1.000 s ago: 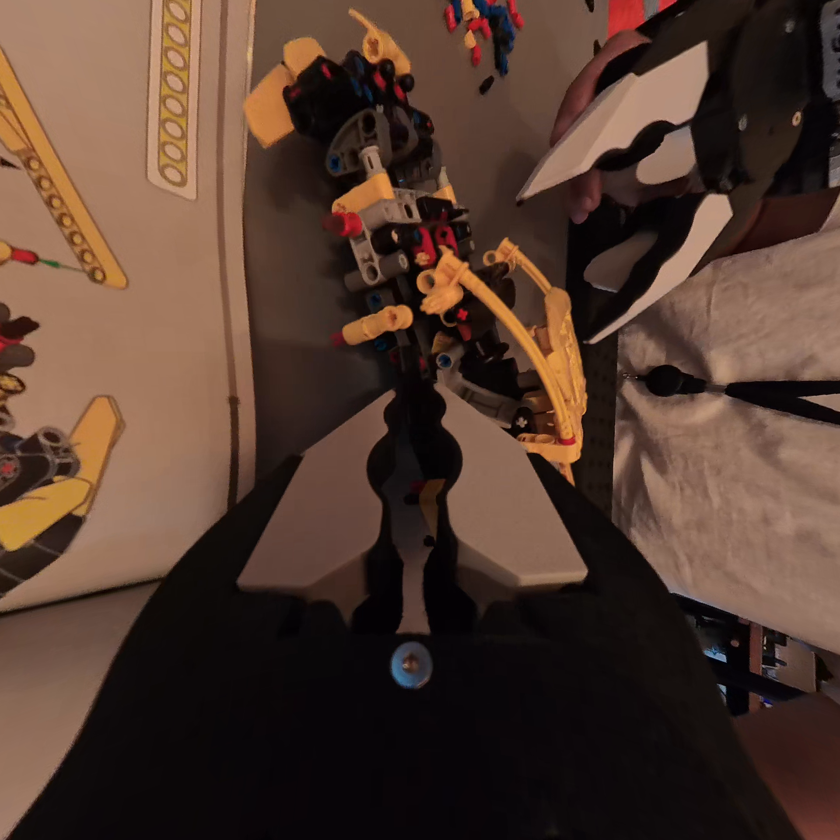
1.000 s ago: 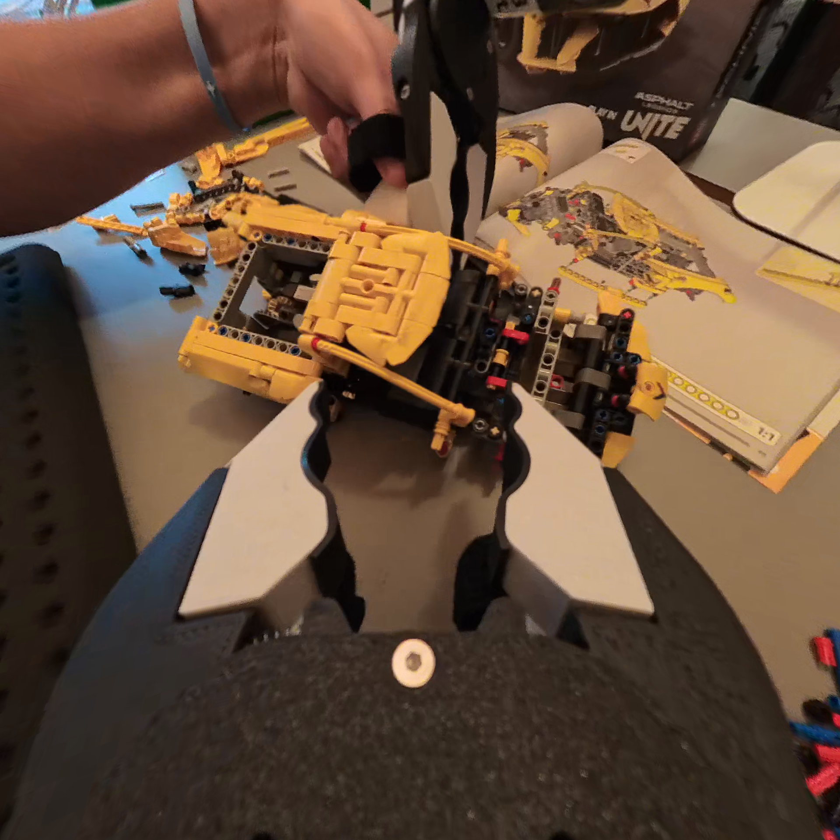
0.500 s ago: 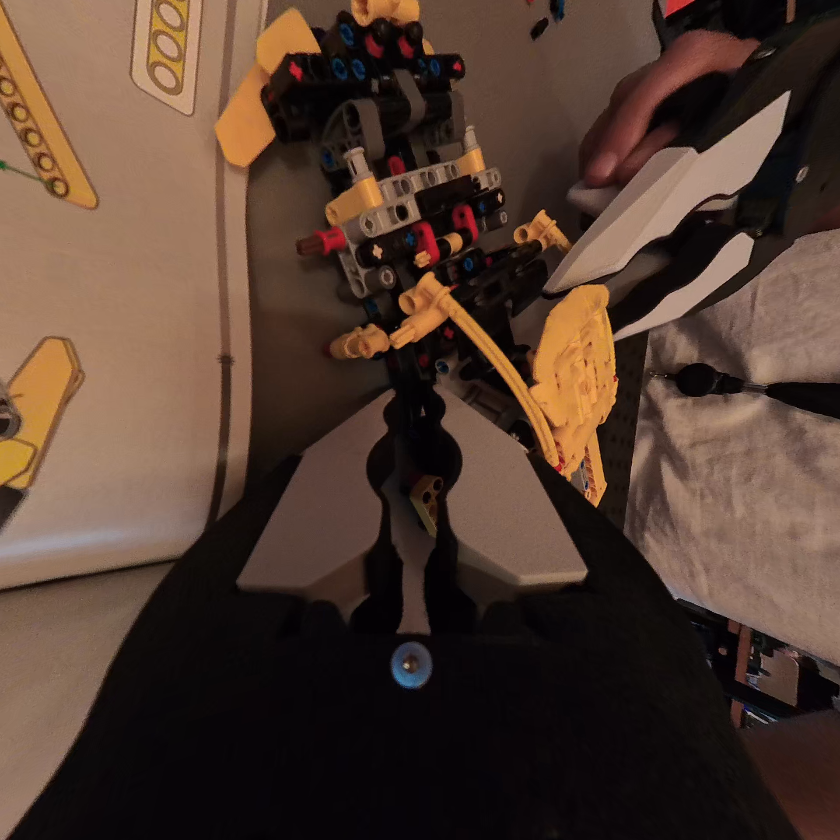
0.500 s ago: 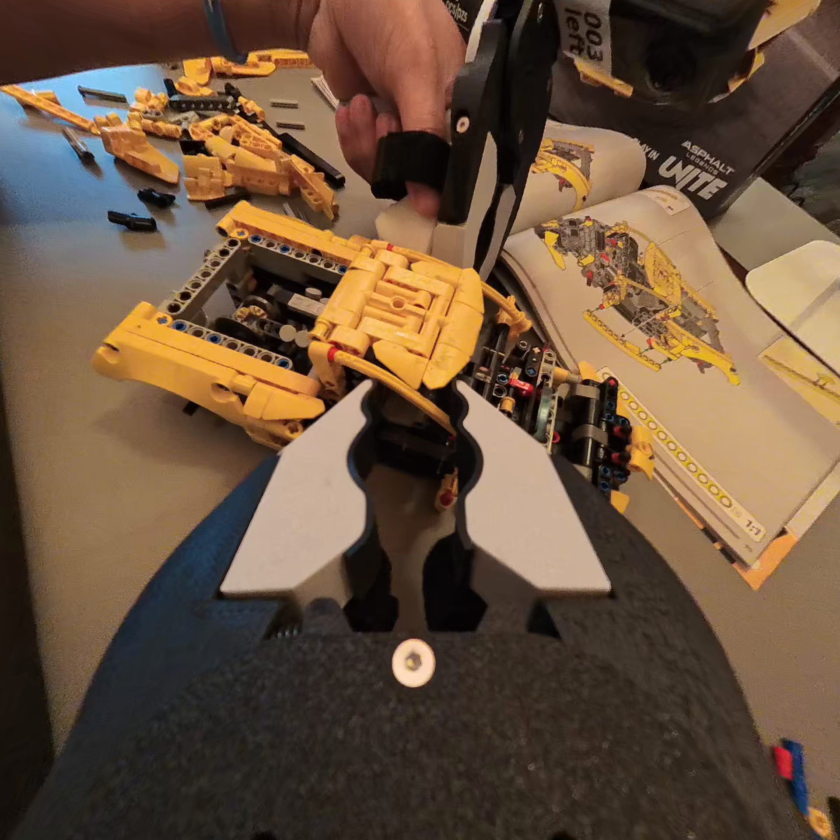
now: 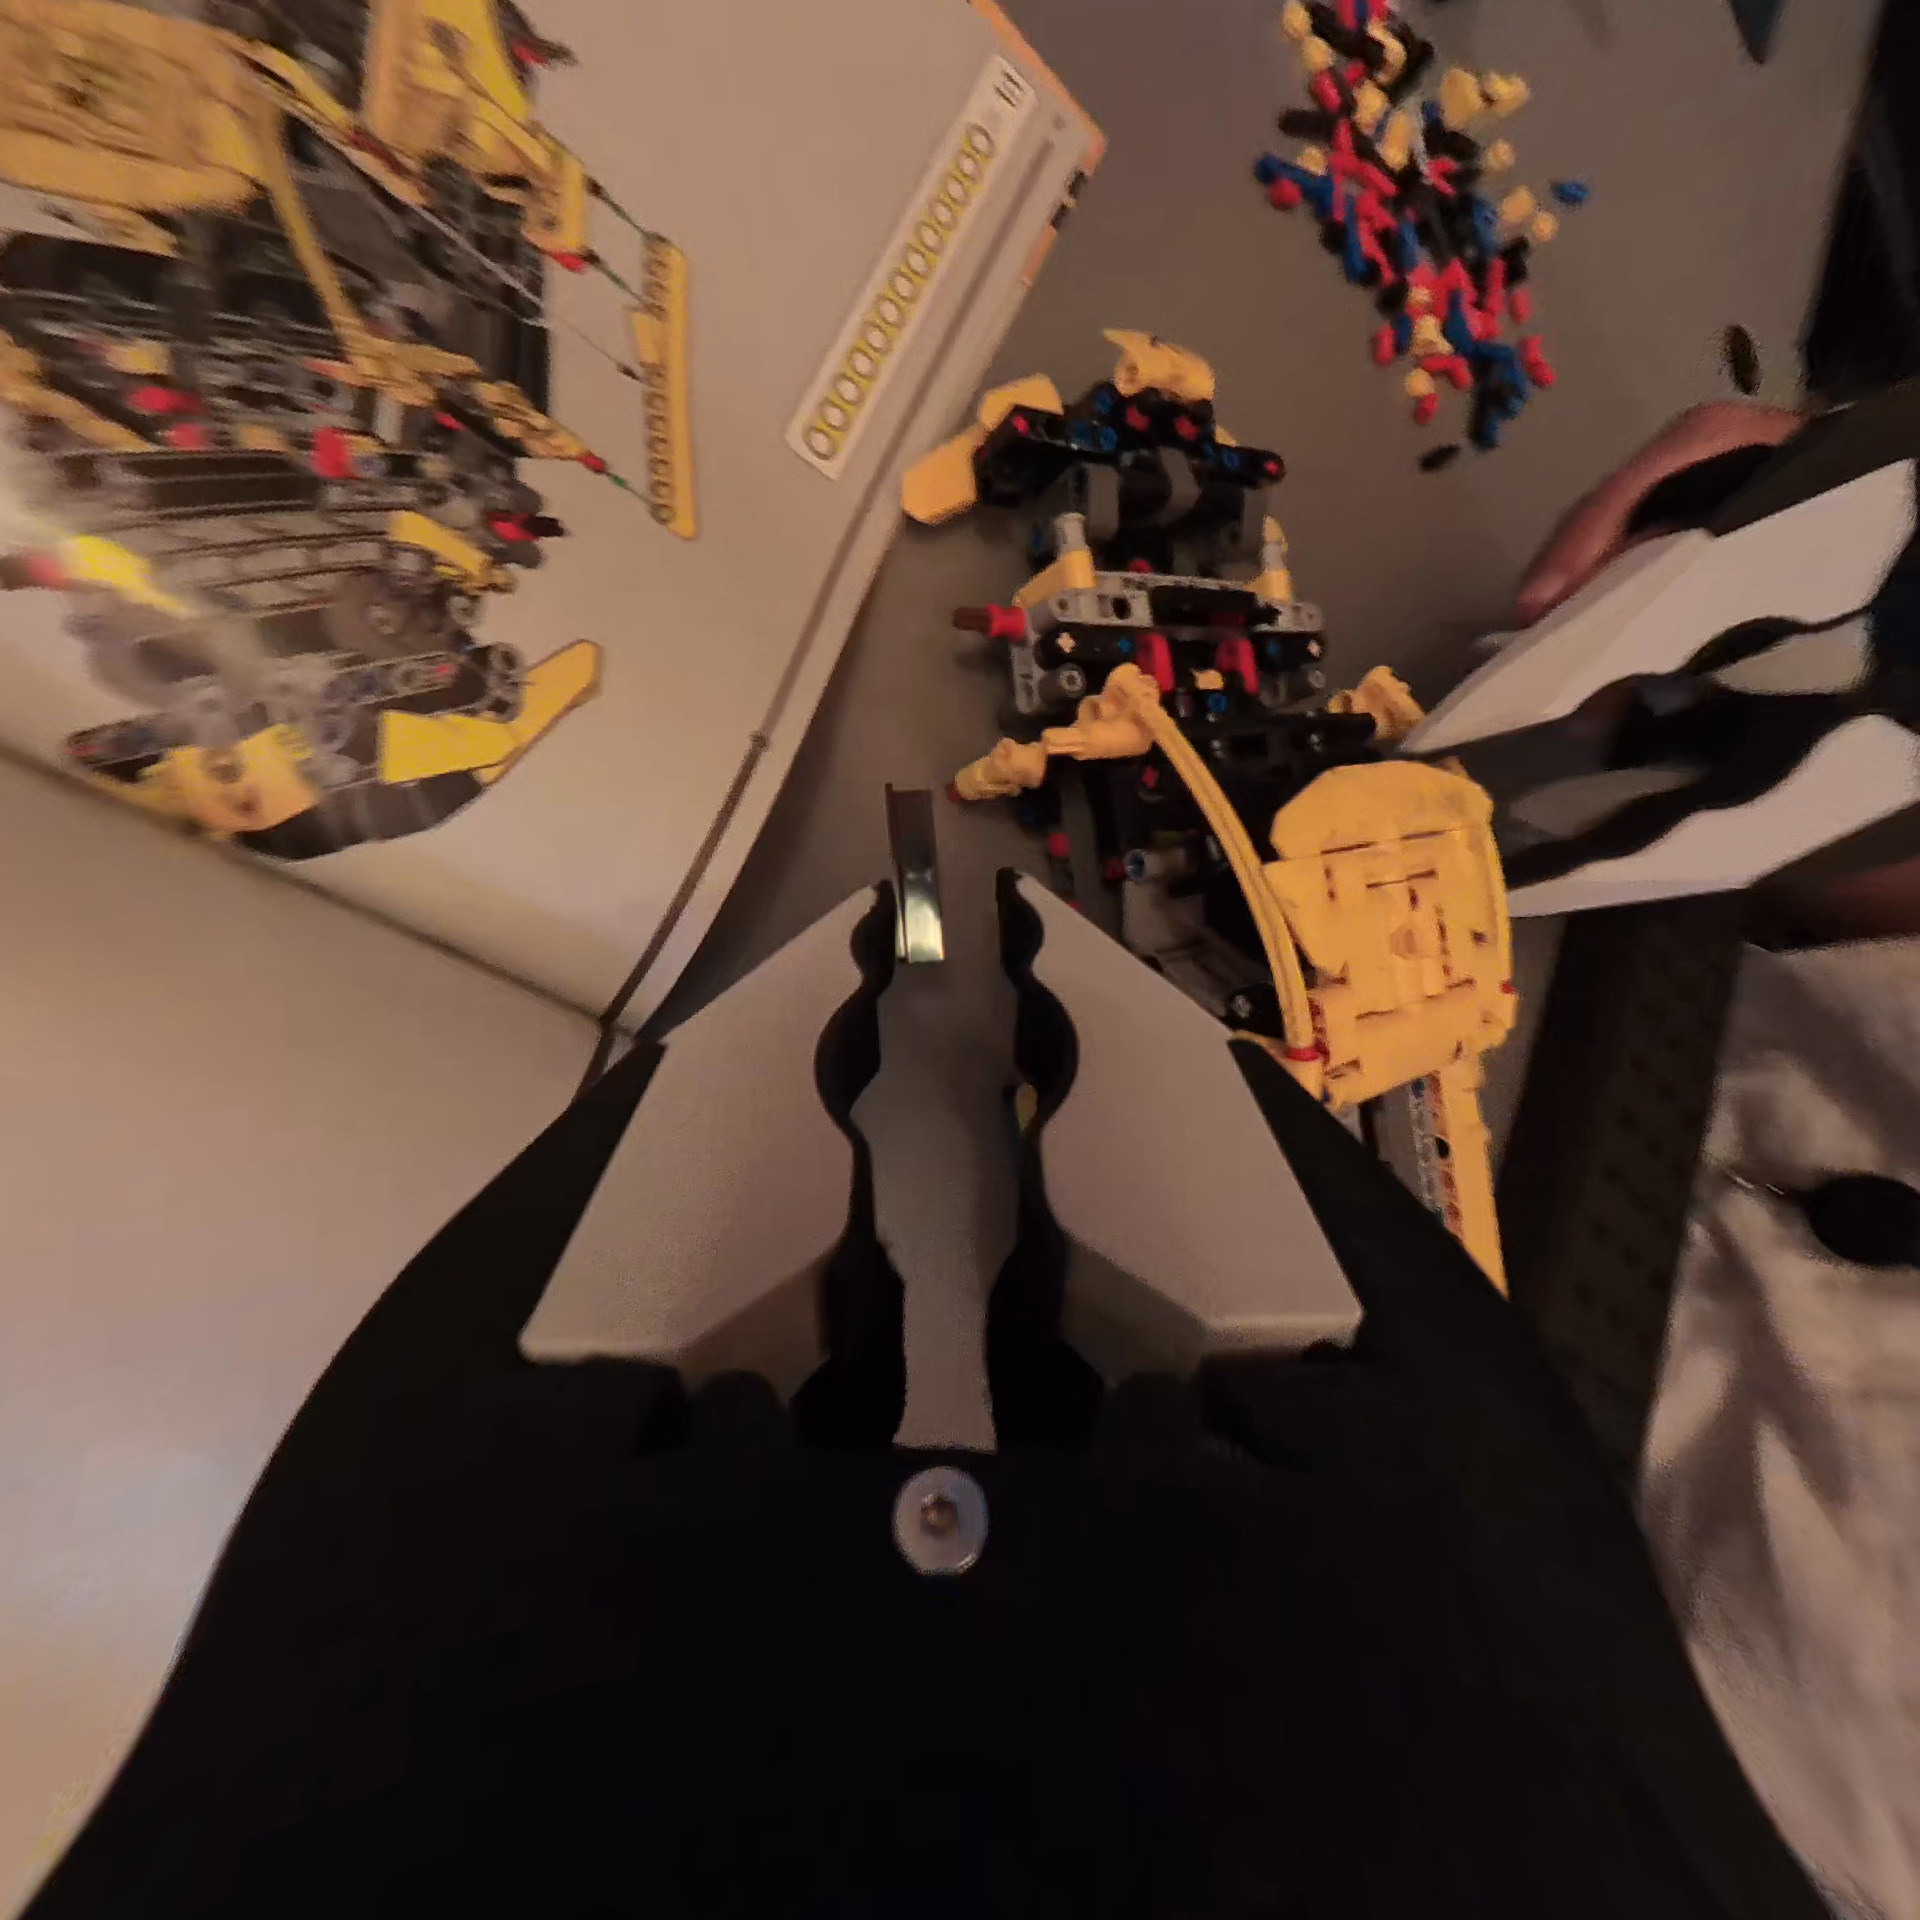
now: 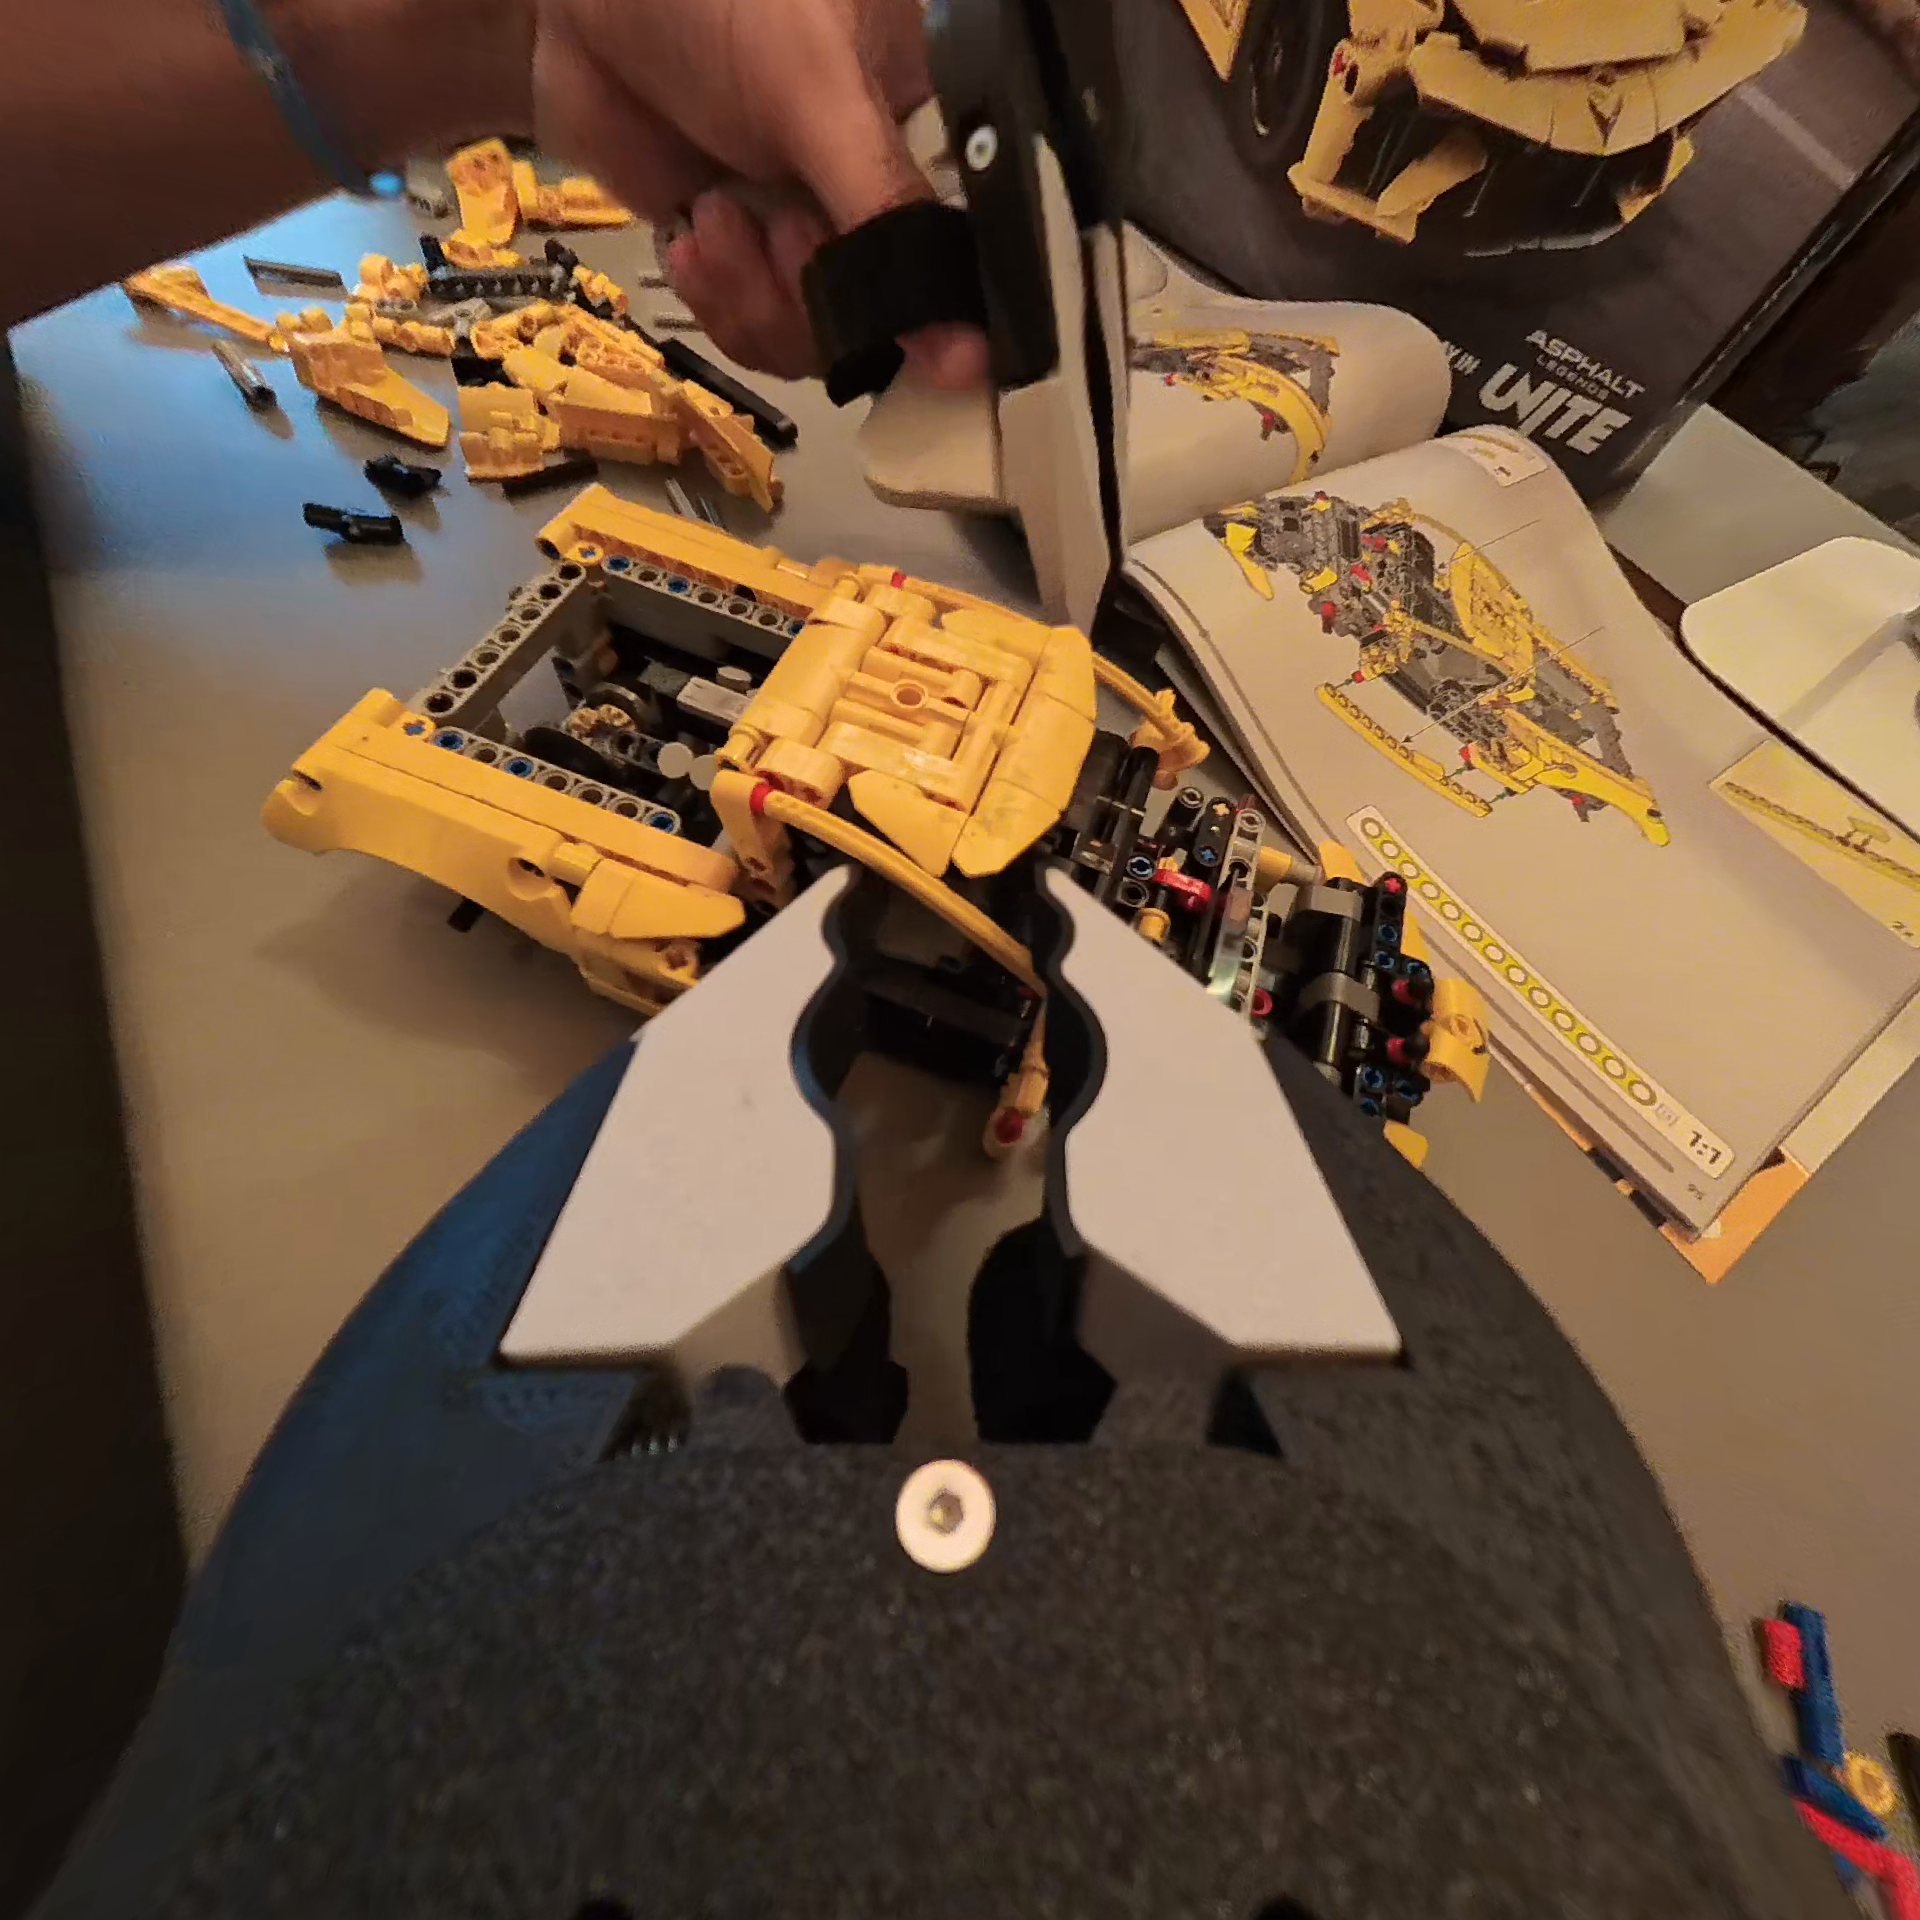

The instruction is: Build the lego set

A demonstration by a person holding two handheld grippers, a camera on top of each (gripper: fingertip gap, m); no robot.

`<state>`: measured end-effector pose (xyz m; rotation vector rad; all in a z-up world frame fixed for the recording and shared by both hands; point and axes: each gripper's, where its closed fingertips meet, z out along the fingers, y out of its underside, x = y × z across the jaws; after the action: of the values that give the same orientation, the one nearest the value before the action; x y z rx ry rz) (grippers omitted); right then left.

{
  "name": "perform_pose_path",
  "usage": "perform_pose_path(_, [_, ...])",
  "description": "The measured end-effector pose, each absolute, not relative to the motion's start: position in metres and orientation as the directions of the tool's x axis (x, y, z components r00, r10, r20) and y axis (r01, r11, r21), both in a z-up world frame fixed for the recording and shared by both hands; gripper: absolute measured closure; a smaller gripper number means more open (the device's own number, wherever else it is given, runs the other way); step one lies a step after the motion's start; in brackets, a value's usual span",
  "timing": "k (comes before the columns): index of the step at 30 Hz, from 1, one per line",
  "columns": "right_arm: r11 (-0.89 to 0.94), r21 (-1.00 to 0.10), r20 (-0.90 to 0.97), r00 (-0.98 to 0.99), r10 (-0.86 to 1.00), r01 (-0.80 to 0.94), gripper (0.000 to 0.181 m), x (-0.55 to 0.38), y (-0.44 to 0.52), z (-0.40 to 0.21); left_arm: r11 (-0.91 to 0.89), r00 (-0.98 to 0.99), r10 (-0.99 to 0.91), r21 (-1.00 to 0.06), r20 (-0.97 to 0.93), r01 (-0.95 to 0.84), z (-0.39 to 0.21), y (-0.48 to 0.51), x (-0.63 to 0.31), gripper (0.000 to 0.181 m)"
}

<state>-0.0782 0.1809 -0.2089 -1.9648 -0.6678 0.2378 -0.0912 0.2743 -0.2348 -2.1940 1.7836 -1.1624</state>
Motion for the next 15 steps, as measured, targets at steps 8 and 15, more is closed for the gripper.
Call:
perform_pose_path(8, [-0.501, -0.840, -0.047, 0.892, 0.449, 0.209, 0.139, -0.048, 0.139, -0.219, -0.304, 0.436, -0.899, -0.777, 0.043, -0.552, -0.180, 0.317, -0.084, 0.162])
perform_pose_path(15, [-0.664, -0.700, -0.122, 0.872, 0.474, 0.263, 0.143, -0.066, 0.103, -0.249, -0.006, 0.334, -0.931, -0.909, -0.146, -0.416, -0.130, 0.269, -0.063, 0.164])
